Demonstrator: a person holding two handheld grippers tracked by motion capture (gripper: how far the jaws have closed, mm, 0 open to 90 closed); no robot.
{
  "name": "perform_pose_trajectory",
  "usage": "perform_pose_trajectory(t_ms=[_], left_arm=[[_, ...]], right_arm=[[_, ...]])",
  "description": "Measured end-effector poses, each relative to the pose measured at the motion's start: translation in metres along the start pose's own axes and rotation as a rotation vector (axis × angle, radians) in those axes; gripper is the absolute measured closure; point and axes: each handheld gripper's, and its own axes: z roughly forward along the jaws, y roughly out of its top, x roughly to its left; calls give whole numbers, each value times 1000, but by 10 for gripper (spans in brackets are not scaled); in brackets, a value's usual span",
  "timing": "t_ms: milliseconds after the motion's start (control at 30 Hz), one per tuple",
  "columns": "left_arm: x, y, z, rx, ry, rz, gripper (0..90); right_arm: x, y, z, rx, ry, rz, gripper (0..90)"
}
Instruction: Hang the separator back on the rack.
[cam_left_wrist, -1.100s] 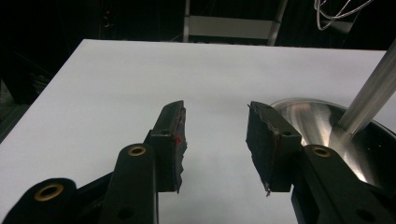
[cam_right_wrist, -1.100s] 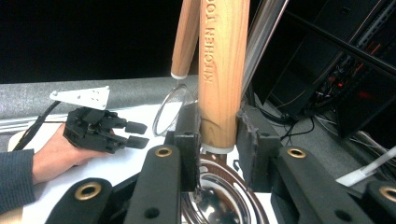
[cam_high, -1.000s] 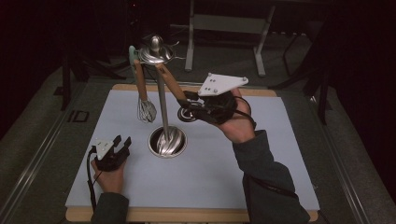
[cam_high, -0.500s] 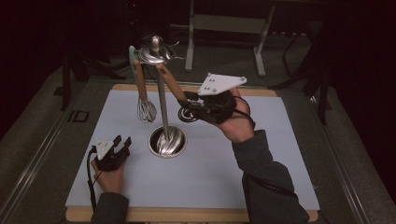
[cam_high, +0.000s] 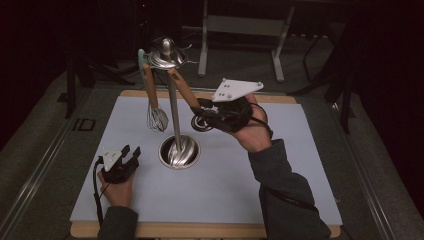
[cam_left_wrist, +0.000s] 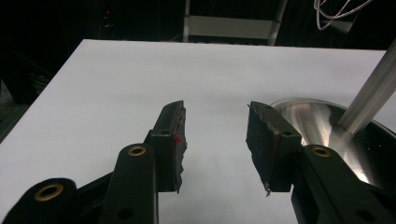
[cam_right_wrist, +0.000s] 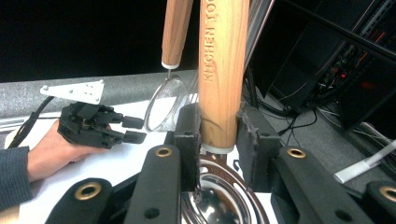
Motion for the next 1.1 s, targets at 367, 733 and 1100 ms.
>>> perform_pose_trajectory(t_ms=[367,733,1100], left_arm=[[0,0,0,0,1,0,572],[0,0,0,1,0,0,572],[0,0,0,0,-1,-2,572]], right_arm=[[-1,-1,2,5,0,5,712],[-3,-1,6,5,3,14,712],[-1,-3,11,7,26,13,712]])
